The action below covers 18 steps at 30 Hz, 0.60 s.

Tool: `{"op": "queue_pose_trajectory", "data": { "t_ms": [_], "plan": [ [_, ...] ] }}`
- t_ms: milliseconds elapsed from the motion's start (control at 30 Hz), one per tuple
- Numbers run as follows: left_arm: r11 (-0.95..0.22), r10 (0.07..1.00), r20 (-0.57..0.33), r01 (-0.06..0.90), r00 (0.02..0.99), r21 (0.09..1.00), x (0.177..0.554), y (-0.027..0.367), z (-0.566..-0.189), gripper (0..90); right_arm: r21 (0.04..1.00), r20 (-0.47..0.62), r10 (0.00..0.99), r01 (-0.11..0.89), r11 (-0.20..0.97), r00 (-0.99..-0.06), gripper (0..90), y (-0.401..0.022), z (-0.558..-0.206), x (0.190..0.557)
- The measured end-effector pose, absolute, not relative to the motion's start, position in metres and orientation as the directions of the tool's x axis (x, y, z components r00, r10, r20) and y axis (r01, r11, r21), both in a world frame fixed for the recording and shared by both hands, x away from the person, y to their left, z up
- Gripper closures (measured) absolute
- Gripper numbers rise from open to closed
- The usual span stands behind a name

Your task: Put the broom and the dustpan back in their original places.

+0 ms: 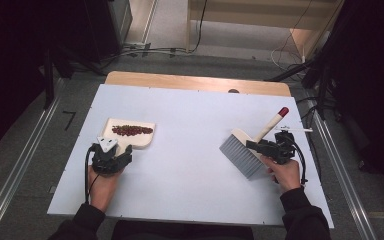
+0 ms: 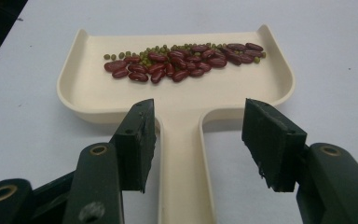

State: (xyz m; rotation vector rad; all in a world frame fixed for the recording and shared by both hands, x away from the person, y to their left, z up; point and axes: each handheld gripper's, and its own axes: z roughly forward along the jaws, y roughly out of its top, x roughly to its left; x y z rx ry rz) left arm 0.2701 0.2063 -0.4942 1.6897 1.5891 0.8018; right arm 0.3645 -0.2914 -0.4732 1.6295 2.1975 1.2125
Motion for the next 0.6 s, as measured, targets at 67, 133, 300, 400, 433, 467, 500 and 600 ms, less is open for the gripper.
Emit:
{"op": "queue_pose_trajectory", "data": {
  "t_ms": [67, 133, 300, 400, 433, 467, 500, 600],
  "plan": [
    [-0.029, 0.998, -0.013, 0.582, 0.067, 0.813, 0.270, 0.206, -0.494, 45.4, 0.678, 0.240, 0.916, 0.731, 0.079, -0.321, 38.1, -0.295, -0.473, 0.366],
    [-0.029, 0.998, -0.014, 0.582, 0.069, 0.813, 0.270, 0.206, -0.494, 45.4, 0.689, 0.239, 0.932, 0.723, 0.036, -0.274, 39.1, -0.301, -0.472, 0.367],
    [-0.030, 0.997, -0.014, 0.580, 0.071, 0.814, 0.270, 0.206, -0.494, 45.4, 0.687, 0.227, 0.954, 0.727, -0.014, -0.197, 37.4, -0.306, -0.472, 0.371],
    [-0.029, 0.998, -0.013, 0.576, 0.068, 0.817, 0.269, 0.206, -0.494, 45.4, 0.675, 0.208, 0.966, 0.738, -0.029, -0.152, 35.4, -0.304, -0.472, 0.375],
    [-0.027, 0.998, -0.014, 0.575, 0.067, 0.818, 0.270, 0.206, -0.494, 45.4, 0.676, 0.194, 0.971, 0.737, -0.028, -0.141, 35.0, -0.304, -0.471, 0.376],
    [-0.028, 0.998, -0.014, 0.576, 0.068, 0.817, 0.270, 0.206, -0.494, 45.4, 0.674, 0.183, 0.974, 0.738, -0.026, -0.133, 34.5, -0.302, -0.471, 0.378],
    [-0.030, 0.998, -0.012, 0.576, 0.069, 0.817, 0.269, 0.207, -0.494, 45.4, 0.672, 0.185, 0.976, 0.740, -0.038, -0.117, 34.5, -0.301, -0.471, 0.381],
    [-0.025, 0.998, -0.017, 0.575, 0.067, 0.818, 0.269, 0.207, -0.493, 45.4, 0.659, 0.156, 0.985, 0.750, -0.049, -0.072, 34.6, -0.299, -0.473, 0.390]
  ]
}}
